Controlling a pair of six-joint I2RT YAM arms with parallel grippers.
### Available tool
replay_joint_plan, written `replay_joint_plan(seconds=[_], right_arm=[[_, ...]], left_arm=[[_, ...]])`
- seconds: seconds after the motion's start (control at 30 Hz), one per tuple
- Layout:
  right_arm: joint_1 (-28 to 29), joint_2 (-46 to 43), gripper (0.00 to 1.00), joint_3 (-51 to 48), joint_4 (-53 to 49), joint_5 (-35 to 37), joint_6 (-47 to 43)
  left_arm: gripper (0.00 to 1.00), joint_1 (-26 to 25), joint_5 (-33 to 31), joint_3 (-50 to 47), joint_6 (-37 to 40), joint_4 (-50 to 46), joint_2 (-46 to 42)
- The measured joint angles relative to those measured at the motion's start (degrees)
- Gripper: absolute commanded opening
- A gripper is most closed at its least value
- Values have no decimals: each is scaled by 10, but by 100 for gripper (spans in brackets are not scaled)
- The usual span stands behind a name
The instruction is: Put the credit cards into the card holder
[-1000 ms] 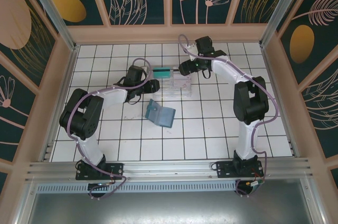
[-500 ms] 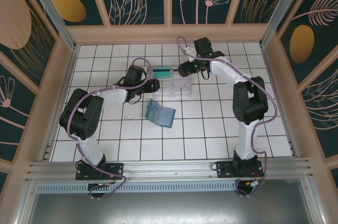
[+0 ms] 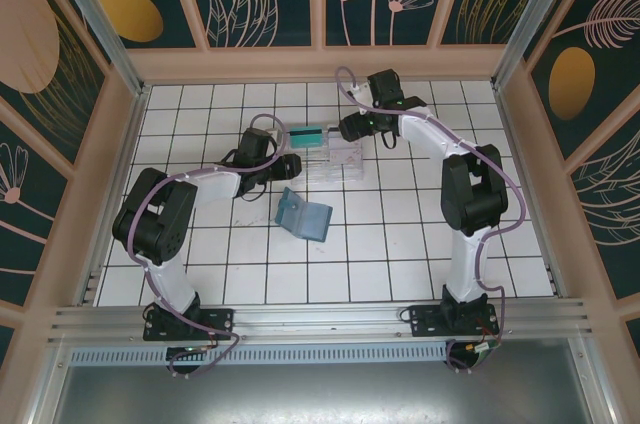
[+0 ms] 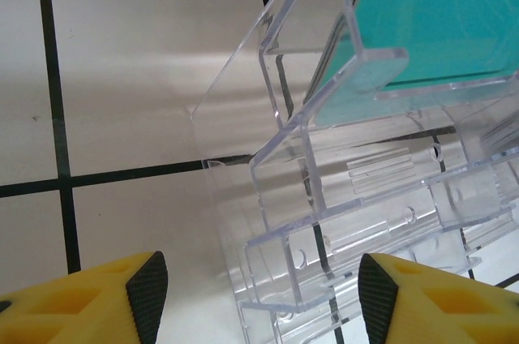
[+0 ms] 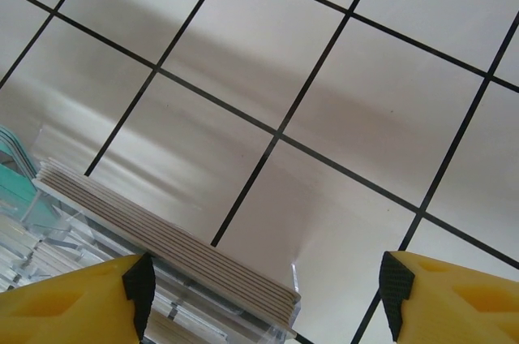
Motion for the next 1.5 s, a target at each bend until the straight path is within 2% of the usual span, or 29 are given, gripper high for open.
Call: replay_joint_plan(seconds=[0.17, 0.37, 0.57, 0.73, 0.87, 1.03, 1.07, 1.5], right_arm=[[-1, 0, 65, 0, 9, -3, 8], [-7, 0, 52, 0, 15, -18, 14], [-14, 0, 44, 0, 17, -31, 17], [-16, 0, 32, 0, 17, -40, 15], [-18, 0, 34, 0, 17, -47, 16], [-19, 0, 62, 0, 16, -47, 15], [-19, 0, 65, 0, 16, -47, 14], [-19, 1, 68, 4, 1, -65, 4]], left_arm=[[66, 0, 0, -2, 0, 0, 0], [65, 0, 2, -3, -2, 0, 0], [65, 0, 8, -3, -2, 0, 0], [65, 0, 9, -3, -2, 0, 0], [65, 0, 9, -3, -2, 0, 0], [65, 0, 9, -2, -2, 0, 0], [65, 0, 8, -3, -2, 0, 0], [65, 0, 8, 21, -1, -1, 22]])
